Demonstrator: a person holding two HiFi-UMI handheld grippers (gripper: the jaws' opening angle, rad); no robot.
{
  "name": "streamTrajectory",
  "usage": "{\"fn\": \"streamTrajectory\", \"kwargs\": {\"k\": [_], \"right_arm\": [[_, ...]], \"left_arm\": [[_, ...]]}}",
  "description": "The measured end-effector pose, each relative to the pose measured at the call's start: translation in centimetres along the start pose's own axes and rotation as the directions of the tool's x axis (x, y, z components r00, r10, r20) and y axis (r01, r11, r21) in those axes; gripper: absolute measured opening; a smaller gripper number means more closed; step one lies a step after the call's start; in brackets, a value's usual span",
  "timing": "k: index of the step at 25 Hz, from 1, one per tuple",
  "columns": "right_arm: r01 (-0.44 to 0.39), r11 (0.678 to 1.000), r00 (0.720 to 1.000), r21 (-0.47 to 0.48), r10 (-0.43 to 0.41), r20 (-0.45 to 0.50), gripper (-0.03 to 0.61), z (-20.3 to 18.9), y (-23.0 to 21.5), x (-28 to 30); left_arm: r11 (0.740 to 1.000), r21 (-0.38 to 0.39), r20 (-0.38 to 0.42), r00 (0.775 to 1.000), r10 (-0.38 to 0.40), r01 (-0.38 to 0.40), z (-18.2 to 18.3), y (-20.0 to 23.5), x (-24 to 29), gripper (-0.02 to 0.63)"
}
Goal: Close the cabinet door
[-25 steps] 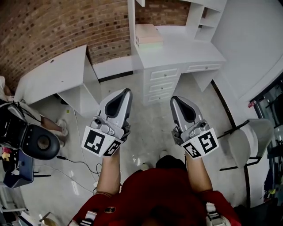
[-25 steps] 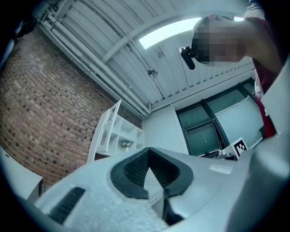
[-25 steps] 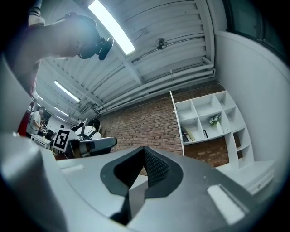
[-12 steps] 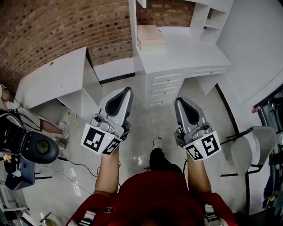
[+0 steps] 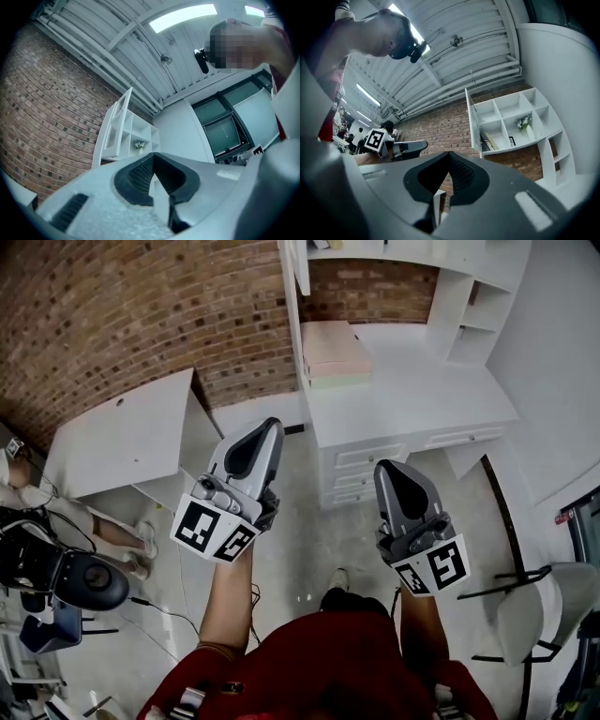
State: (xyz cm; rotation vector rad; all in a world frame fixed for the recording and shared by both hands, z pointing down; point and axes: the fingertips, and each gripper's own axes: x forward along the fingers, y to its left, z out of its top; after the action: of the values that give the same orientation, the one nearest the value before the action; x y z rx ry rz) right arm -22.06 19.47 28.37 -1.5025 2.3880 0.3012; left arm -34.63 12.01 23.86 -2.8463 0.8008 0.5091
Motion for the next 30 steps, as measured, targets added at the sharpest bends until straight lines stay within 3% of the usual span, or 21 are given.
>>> {"fn": "streamTrajectory", "kwargs": {"k": [5,8,18,26,30], "right_arm": [[-0.020,1.000,1.000,0.014,0.020,-0.002,0.013,-1.8,-7.0,3.5],[-0.032,0.999,0.999,0.023,0.033,-0.006,0.014,-2.8,-10.4,5.0],[-0.034,0.999,0.999,0.021,0.034,-0.037,0.014,-4.0,-16.5,6.2],[-0.028,1.000,0.998,0.003,0.028,-0.053,0.014,-4.2,-20.2,6.7],[-0.025,1.000,0.998,-0.005,0.025,-0.055,0.014,-5.2,-22.5,7.7]], "left_arm": [[0.999,0.019,-0.006,0.999,0.047,-0.047,-2.2,5.1,7.6,0.003],[0.996,0.031,-0.009,0.997,0.082,-0.081,-3.3,8.1,11.5,0.043],[0.984,0.084,-0.030,0.987,0.160,-0.157,-3.8,15.3,20.2,0.112],[0.982,0.095,-0.029,0.985,0.168,-0.165,-4.4,17.0,24.4,0.096],[0.977,0.091,0.011,0.981,0.193,-0.193,-4.6,17.6,24.7,0.019]]}}
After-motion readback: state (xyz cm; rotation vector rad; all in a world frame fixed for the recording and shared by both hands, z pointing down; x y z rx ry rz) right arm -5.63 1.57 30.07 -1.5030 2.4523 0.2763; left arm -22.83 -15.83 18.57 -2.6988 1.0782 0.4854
